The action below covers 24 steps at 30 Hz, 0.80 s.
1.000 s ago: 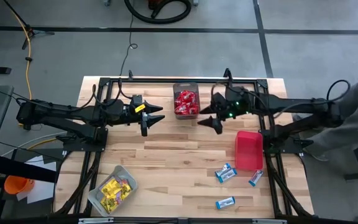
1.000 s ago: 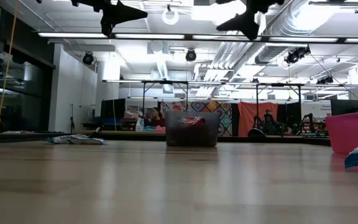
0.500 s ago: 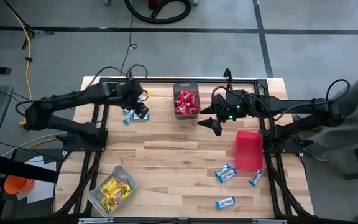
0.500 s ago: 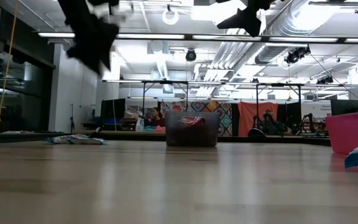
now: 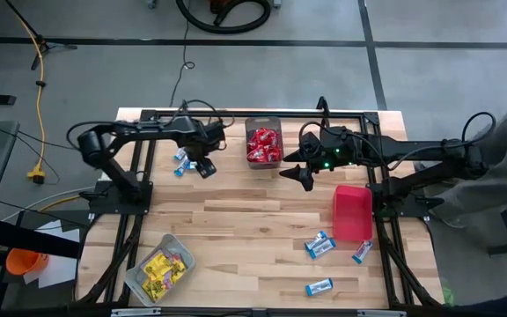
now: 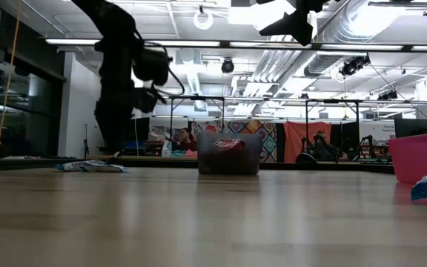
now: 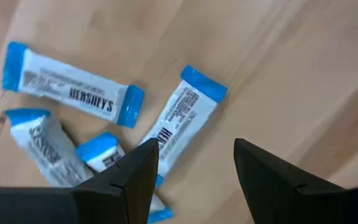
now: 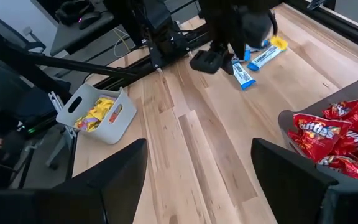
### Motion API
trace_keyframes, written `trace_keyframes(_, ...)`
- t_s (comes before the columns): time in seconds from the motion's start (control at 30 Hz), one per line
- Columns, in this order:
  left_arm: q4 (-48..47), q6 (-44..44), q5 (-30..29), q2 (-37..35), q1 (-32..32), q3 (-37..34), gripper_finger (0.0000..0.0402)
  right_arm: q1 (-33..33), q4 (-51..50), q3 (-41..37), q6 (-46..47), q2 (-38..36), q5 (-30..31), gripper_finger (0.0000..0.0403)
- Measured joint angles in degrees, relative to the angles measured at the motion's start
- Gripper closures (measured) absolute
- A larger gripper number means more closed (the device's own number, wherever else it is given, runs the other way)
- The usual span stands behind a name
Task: Sort candy
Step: Put the white chocolate candy into the red bin
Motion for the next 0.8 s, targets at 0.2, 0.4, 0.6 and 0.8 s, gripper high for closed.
trace_keyframes(0.2,1.30,6.37,-0.19,5.72,0.01,0.00,0.0204,0.00,-0.02,0.00,0.00,0.00,0.00,0.0121)
trace_keyframes(0.4,3.75,7.78,-0.61,10.09,0.01,0.14,0.0204,0.00,-0.02,0.00,0.00,0.02,1.85,0.0121)
trace_keyframes(0.6,4.88,9.36,-0.60,10.99,-0.30,0.21,0.0216,0.00,-0.04,0.00,0.00,0.02,2.32,0.0121)
trace_keyframes(0.8,6.93,8.99,-0.61,8.35,-1.79,-0.09,0.0341,-0.01,-0.04,0.00,0.00,0.02,2.32,0.0121)
